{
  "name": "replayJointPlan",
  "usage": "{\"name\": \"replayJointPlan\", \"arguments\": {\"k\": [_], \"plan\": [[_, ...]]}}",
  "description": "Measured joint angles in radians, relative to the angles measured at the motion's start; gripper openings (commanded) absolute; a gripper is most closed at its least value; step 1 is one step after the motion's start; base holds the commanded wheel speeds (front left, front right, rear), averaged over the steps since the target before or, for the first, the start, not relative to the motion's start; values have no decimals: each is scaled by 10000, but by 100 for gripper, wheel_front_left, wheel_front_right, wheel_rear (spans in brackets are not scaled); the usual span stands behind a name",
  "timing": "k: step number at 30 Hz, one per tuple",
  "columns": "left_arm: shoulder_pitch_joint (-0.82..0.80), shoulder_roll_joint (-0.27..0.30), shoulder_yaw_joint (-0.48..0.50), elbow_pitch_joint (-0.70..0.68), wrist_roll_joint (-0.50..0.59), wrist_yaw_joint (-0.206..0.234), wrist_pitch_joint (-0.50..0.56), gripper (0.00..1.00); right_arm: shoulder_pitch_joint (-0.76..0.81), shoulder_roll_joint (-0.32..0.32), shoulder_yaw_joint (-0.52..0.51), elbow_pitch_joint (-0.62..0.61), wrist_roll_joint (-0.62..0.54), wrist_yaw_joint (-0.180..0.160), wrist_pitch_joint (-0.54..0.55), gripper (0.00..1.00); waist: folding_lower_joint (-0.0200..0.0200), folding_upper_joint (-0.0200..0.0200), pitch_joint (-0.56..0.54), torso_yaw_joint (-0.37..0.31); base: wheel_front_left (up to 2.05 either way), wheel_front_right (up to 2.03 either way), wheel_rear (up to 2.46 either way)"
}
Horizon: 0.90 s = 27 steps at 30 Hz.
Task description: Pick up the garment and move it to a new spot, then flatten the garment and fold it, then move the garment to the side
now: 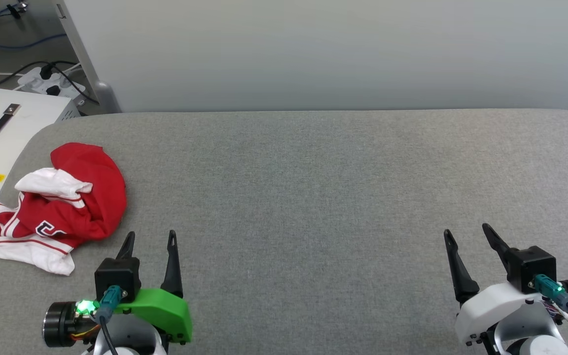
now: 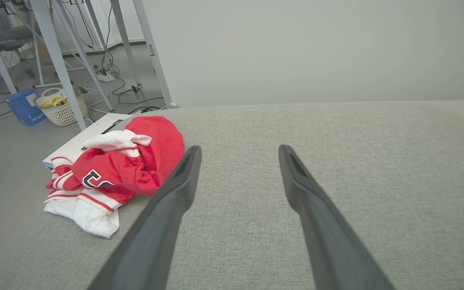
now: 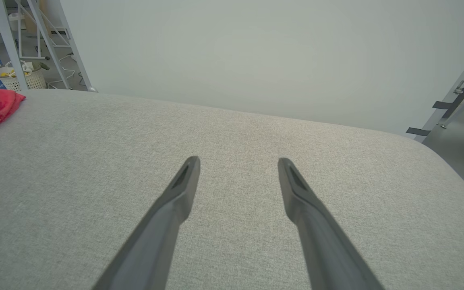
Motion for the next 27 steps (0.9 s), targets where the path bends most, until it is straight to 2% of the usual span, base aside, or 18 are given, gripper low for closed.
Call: {"name": "replayJointPlan", "arguments": {"k": [27], "plan": [[9,0,-79,-92,-253,215,-541,100,11,0,-178,-395,982,0,-545,100,0,0,-22,-26,0,0,0]]}}
